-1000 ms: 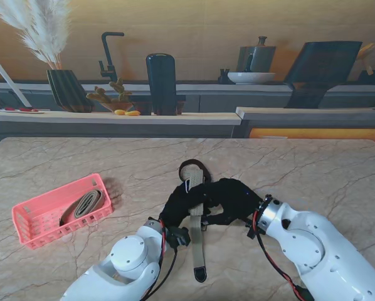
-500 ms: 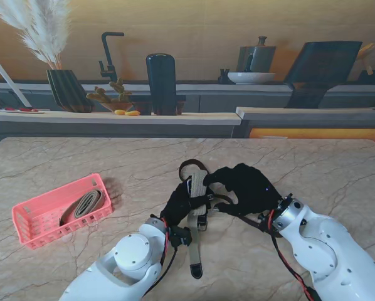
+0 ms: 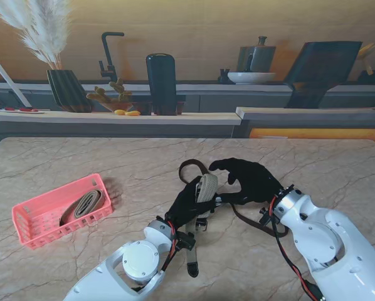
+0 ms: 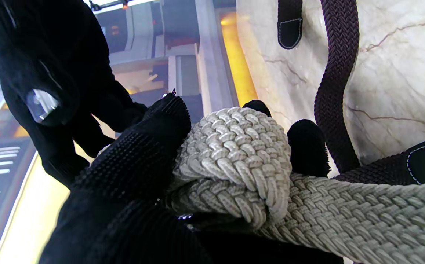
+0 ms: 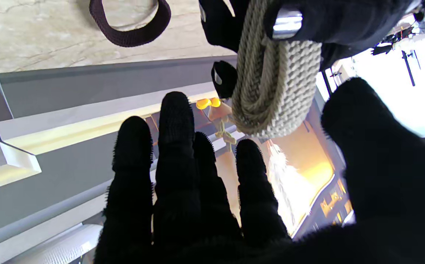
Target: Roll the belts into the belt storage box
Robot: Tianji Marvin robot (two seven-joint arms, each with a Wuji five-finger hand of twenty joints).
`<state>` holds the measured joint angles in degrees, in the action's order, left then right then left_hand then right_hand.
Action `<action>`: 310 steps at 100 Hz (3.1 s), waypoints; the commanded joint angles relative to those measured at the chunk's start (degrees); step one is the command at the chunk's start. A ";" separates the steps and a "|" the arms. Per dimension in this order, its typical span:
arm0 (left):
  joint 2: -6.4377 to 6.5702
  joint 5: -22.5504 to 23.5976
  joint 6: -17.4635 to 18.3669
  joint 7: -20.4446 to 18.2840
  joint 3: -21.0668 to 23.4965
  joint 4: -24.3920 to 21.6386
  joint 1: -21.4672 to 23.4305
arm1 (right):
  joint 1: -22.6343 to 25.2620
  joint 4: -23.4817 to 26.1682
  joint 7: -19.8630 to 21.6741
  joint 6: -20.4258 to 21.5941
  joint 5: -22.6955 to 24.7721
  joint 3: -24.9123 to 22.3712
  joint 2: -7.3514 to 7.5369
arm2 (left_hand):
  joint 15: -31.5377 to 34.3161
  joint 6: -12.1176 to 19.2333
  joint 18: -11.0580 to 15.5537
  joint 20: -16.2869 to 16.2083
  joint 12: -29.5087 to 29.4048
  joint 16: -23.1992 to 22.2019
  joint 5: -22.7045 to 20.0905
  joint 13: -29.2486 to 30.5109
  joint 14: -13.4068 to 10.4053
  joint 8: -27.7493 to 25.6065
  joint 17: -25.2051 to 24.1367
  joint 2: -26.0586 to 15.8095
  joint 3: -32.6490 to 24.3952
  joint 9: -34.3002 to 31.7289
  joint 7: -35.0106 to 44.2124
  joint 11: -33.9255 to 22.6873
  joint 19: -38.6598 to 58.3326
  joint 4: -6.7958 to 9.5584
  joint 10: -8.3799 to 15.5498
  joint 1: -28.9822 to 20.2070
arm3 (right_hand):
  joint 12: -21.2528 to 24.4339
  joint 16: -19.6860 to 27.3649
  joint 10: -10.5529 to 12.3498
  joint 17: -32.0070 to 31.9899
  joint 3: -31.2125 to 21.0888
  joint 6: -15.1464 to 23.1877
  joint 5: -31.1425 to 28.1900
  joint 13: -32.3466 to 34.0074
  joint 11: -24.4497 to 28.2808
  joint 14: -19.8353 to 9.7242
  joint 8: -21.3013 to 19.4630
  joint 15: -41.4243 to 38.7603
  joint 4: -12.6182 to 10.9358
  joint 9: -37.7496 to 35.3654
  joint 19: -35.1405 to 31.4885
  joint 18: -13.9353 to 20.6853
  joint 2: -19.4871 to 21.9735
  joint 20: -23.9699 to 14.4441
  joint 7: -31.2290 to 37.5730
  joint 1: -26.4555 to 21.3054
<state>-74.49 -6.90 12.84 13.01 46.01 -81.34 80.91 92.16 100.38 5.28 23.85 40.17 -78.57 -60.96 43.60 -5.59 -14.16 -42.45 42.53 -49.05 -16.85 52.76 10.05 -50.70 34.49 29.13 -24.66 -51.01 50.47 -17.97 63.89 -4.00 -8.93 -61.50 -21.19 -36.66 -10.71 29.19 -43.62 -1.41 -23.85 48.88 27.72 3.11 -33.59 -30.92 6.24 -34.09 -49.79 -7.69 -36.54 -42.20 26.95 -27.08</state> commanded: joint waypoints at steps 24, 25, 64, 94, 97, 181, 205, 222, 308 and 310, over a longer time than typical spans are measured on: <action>0.27 4.43 1.72 0.59 -0.89 0.70 -0.62 | -4.11 -3.90 5.16 -0.10 -3.70 4.62 0.69 | 2.33 5.20 1.21 0.28 -0.71 0.36 -1.49 4.90 -5.39 -0.26 1.08 -8.26 -4.37 -3.41 7.61 -2.19 5.68 -1.53 0.94 -5.90 | -3.87 -5.24 1.85 2.04 -3.55 3.64 -6.79 1.10 6.70 -1.12 -3.32 -8.52 -0.92 -5.05 -2.13 0.60 0.08 -0.80 2.20 -2.51; 0.27 4.44 1.72 0.58 -0.88 0.70 -0.62 | -4.27 -4.07 5.27 -0.04 -3.90 4.81 0.70 | 2.34 5.19 1.22 0.29 -0.72 0.36 -1.49 4.90 -5.39 -0.25 1.05 -8.29 -4.36 -3.40 7.62 -2.20 5.68 -1.55 0.91 -5.88 | -4.10 -5.53 2.15 2.27 -3.83 4.28 -7.53 1.50 7.08 -1.05 -3.59 -9.01 -0.89 -5.88 -2.37 0.54 0.19 -0.90 2.80 -2.93; -0.36 4.13 0.23 2.44 -0.62 0.64 -0.29 | -7.20 -7.82 2.83 2.22 -7.68 9.34 -0.03 | 2.74 3.49 1.04 0.92 -0.46 0.62 -2.01 3.83 -5.41 4.19 0.23 -4.56 -4.90 -2.74 4.01 -2.40 5.98 -1.23 -0.31 -2.58 | -3.17 -7.45 9.48 7.83 -5.91 20.31 -24.72 14.57 7.30 -1.54 10.98 -13.79 5.11 -33.14 -8.20 0.63 -2.04 -0.31 32.22 -17.19; -0.37 2.55 -1.46 1.16 -0.62 1.31 -0.79 | -4.92 -6.02 -4.50 2.34 -5.19 6.51 -1.35 | 1.57 0.80 -1.13 0.65 -7.05 1.09 -2.55 -1.11 -2.26 13.08 -5.12 -1.29 -12.60 5.51 -8.60 -11.73 4.61 -1.43 -0.35 10.84 | -2.95 -6.81 10.27 8.45 -8.51 21.74 -25.51 16.19 6.15 -1.76 12.14 -12.59 5.43 -34.51 -8.94 0.79 -3.09 0.00 33.66 -15.86; -0.38 2.34 -1.65 0.98 -0.65 1.41 -0.88 | -4.70 -5.73 -5.22 2.25 -4.63 6.10 -1.45 | 1.58 0.76 -1.38 0.50 -7.44 1.06 -2.53 -1.55 -2.00 13.62 -5.64 -1.63 -12.57 5.84 -9.17 -11.81 4.66 -1.17 -0.44 11.19 | -3.04 -6.84 10.33 8.45 -8.56 21.82 -25.46 16.18 6.21 -1.76 12.07 -12.59 5.42 -34.45 -8.96 0.80 -3.14 0.01 33.73 -15.84; 1.42 2.09 -2.42 -5.15 -0.87 1.02 -1.68 | -5.23 -5.42 -2.41 -1.79 -4.55 5.23 -1.07 | 18.84 4.88 -5.54 -4.73 -0.09 -1.16 -10.66 3.70 0.56 8.36 -4.38 -22.19 21.84 -3.05 -0.08 -25.52 20.94 0.86 1.04 -12.47 | 0.25 -1.99 4.14 0.01 -4.01 3.76 -2.75 1.48 1.61 0.55 3.70 -0.75 -0.78 -11.67 -0.96 -1.60 -0.99 1.94 3.61 -0.29; 0.68 4.27 -1.47 -1.59 -0.98 1.44 -1.47 | -4.58 -5.65 1.09 -8.77 -10.34 5.93 -1.10 | 18.45 4.97 -5.51 -4.86 0.37 -1.35 -10.40 3.46 0.81 7.81 -4.62 -22.12 21.52 -2.86 0.54 -25.43 20.57 0.60 1.10 -12.47 | 0.72 -1.28 0.78 -2.76 4.05 -1.65 0.92 -2.88 1.21 2.62 2.36 -0.62 -1.88 -3.05 0.13 -2.97 1.19 0.43 -3.11 1.13; 0.66 4.51 -1.15 -1.16 -0.85 1.20 -1.21 | -5.27 -7.59 3.64 -10.93 -18.34 7.50 -1.39 | 18.25 4.98 -5.53 -4.85 0.39 -1.37 -10.29 3.29 0.80 7.85 -4.75 -22.16 21.51 -2.67 0.71 -25.28 20.37 0.53 1.05 -12.47 | 0.76 -0.95 4.37 -3.87 -1.65 5.17 -7.52 -3.19 0.24 2.16 -1.29 -0.26 -1.37 -9.18 0.44 -3.28 0.07 -0.99 1.44 -1.06; 0.58 -3.50 -3.01 -3.89 0.51 -0.25 0.08 | -5.31 -5.09 -4.97 -3.93 -14.51 5.38 -2.75 | -3.65 2.18 -5.02 5.16 -11.38 7.73 -6.83 -9.23 3.56 18.26 -15.23 -4.58 -6.56 6.03 -17.06 -10.72 1.64 0.13 0.58 14.68 | -0.07 -3.76 9.31 4.67 -8.58 19.04 -28.33 9.72 4.51 -1.88 17.34 -8.67 7.01 -38.72 -5.88 -0.29 -3.18 0.05 33.02 -15.86; 0.59 -3.82 -3.22 -4.08 0.55 -0.28 0.08 | -5.25 -4.82 -5.27 -3.67 -13.94 5.09 -2.75 | -3.96 2.11 -5.03 5.30 -11.51 7.86 -6.72 -9.58 3.60 18.42 -15.48 -4.56 -6.52 6.33 -17.28 -10.51 1.31 0.13 0.55 14.66 | -0.04 -3.76 9.32 4.66 -8.64 19.12 -28.27 9.69 4.55 -1.90 17.37 -8.70 7.02 -38.69 -5.91 -0.24 -3.16 0.09 33.03 -15.85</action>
<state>-73.70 -9.80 10.90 9.50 46.20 -81.61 80.53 87.23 93.33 1.62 18.88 25.25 -72.39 -63.86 40.93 -1.29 -19.36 -38.00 32.43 -41.96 -26.64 44.95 13.74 -33.45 20.30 24.84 -27.60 -46.11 38.47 -29.82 66.24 -5.18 -9.45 -47.16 -19.84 -39.61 -4.74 33.24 -40.78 6.55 -46.28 57.54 25.78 4.76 -14.24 -37.85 14.66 -66.91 -53.74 -9.84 -44.67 -42.26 45.96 -34.10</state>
